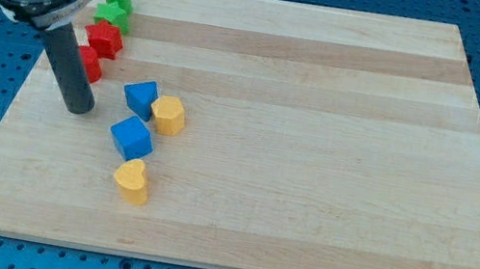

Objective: Move the blue triangle towards the upside of the yellow hexagon

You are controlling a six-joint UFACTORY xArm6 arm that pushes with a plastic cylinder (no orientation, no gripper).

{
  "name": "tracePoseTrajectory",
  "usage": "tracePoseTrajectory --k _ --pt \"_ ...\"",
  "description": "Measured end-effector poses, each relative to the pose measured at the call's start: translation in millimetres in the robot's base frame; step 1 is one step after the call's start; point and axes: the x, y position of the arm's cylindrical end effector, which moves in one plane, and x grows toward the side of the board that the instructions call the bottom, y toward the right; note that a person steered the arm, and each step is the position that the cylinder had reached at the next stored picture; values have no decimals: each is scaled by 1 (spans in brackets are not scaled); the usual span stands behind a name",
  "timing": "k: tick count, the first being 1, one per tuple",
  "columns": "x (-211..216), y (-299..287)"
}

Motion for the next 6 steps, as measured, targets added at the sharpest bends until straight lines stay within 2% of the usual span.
tracePoseTrajectory --k 1,2,3,4,6 --pt "-8 32" --pt "-36 52" --pt "-50 53" --pt "-36 28" --pt "-43 52"
